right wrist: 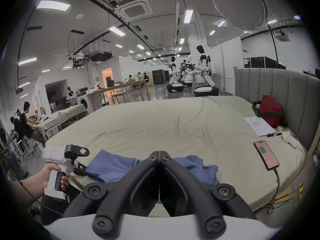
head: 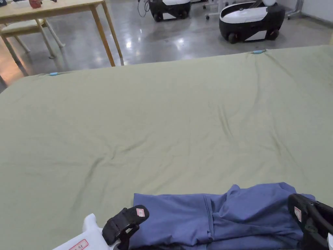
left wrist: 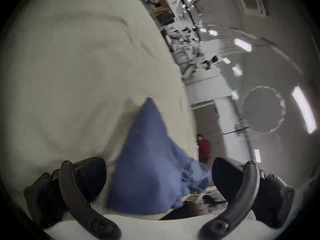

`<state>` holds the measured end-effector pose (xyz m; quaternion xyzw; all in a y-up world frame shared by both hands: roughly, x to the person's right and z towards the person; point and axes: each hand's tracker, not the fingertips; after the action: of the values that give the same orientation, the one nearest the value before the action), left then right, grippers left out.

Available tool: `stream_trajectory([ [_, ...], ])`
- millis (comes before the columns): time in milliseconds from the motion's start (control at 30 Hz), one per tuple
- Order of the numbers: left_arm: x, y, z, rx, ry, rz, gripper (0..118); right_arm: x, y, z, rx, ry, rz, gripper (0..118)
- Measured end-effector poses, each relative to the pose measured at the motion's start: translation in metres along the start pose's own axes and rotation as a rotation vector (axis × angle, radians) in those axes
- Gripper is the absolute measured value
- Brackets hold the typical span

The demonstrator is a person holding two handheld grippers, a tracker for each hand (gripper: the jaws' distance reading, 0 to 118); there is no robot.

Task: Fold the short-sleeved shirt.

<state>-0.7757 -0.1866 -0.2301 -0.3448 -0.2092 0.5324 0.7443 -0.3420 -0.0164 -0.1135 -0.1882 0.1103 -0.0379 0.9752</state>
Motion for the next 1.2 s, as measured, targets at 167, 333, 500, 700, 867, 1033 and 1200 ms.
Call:
stream_trajectory([
  [167,0.008,0.006,-0.037,-0.062,-0.058,0.029,107,-0.004,0.006,0.002,-0.012,-0.021,0.000,1],
  [333,0.003,-0.002,-0.035,-0.016,0.075,0.095,13,-0.014,0.008,0.003,-0.014,-0.042,0.035,1],
  [500,0.027,0.021,0.007,0.109,0.244,-0.052,13,-0.023,0.007,0.004,-0.020,-0.046,0.091,1],
  [700,0.101,0.035,0.025,0.161,0.377,-0.387,13,-0.028,0.003,-0.002,-0.018,-0.036,0.133,1],
  [867,0.184,-0.041,-0.045,0.051,0.354,-0.721,13,-0.019,-0.001,0.000,-0.009,-0.026,0.102,1],
  [1033,0.208,-0.125,-0.139,-0.139,0.338,-0.940,13,0.000,-0.004,0.014,0.002,-0.062,0.112,1],
  [1200,0.190,-0.160,-0.192,-0.259,0.410,-1.008,65,0.028,-0.007,0.024,0.004,-0.110,0.088,1],
])
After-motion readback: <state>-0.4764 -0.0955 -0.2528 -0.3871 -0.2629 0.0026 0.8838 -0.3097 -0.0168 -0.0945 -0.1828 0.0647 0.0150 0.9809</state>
